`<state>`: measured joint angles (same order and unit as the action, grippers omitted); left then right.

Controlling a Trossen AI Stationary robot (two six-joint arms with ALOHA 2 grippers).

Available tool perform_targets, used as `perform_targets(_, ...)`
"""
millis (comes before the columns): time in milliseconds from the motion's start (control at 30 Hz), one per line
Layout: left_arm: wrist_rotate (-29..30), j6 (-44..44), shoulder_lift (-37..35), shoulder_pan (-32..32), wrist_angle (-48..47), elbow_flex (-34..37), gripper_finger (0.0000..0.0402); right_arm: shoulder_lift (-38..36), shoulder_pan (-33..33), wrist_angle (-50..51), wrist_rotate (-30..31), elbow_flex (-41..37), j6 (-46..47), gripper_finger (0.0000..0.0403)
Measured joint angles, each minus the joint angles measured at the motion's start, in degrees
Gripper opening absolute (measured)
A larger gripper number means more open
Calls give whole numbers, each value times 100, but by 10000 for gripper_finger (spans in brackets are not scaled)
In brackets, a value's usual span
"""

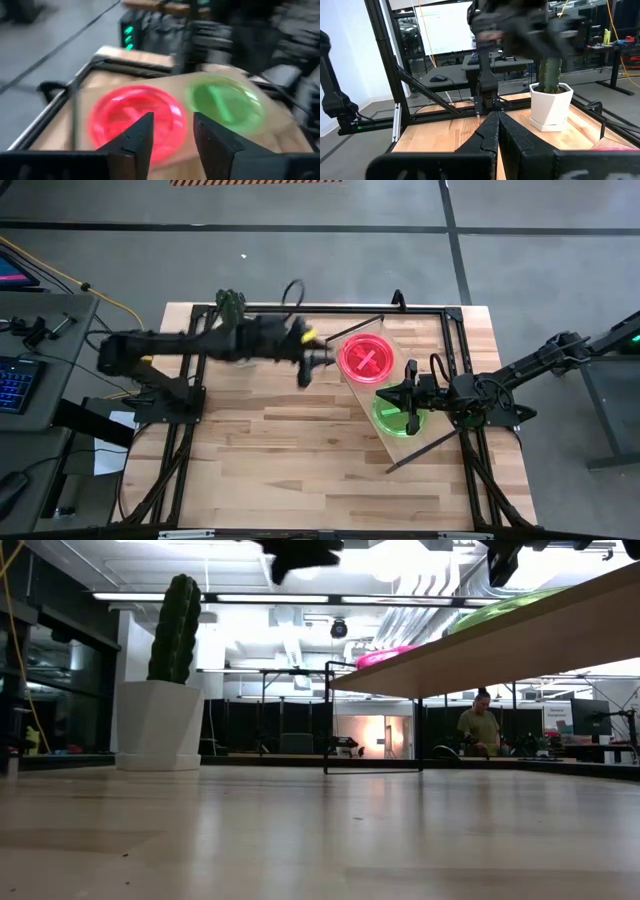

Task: Place and stack plates onto a shelf
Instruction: Return to Home Position

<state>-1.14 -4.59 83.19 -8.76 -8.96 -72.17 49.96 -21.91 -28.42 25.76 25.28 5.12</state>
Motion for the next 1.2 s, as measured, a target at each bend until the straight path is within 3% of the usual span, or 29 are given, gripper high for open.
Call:
perform_targets(167,468,275,-1108,760,1792,2118,78,2,-1,13,2,0,81,0)
perform_targets(333,489,335,-2336,1155,3204,4186,11,2,-1,13,18,0,88,0)
perform_targets(500,421,379,-3555,1316,4082,5642,4,2,0,11,118,0,88,0)
perform_targets(800,-68,633,-5173,1327,3806,6563,0,1,0,2,117,0,89,0)
perform_targets(1200,-75,532,-6676,1304,2861,7093,0,-54,0,48,73,-1,96,0)
